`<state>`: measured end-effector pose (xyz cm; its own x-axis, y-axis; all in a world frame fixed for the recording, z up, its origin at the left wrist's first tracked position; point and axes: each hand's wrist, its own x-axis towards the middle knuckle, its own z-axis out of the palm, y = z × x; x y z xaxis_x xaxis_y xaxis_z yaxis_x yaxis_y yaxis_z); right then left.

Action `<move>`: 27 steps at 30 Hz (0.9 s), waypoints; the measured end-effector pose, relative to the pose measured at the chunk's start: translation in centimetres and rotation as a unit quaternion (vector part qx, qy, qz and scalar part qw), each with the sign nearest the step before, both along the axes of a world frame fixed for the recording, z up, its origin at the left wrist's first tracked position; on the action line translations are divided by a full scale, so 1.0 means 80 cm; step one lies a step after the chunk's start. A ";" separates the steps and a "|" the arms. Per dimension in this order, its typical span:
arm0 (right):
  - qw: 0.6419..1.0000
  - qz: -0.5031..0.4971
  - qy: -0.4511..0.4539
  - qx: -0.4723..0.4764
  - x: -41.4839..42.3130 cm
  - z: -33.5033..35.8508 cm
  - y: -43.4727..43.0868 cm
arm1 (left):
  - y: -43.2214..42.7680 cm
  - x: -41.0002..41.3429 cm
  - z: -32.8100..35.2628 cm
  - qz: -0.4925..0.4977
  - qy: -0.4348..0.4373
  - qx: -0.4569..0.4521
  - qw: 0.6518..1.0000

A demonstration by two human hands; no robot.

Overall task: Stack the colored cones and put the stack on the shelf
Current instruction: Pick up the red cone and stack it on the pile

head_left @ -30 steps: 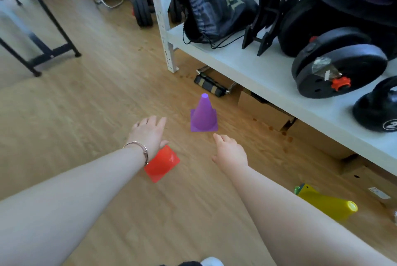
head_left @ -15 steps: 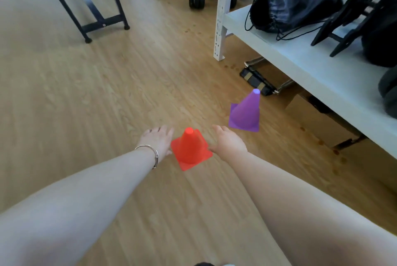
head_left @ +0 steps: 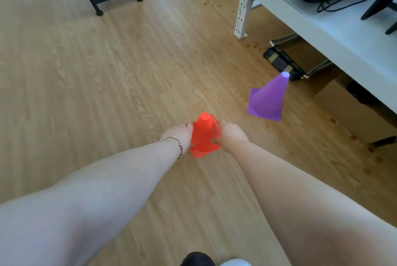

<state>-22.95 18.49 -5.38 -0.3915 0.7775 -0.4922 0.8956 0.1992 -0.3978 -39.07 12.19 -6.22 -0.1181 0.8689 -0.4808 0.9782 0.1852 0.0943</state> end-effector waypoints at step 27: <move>0.940 -0.278 0.192 0.036 0.265 0.073 -0.057 | 0.052 0.218 0.065 -0.097 -0.281 0.110 0.948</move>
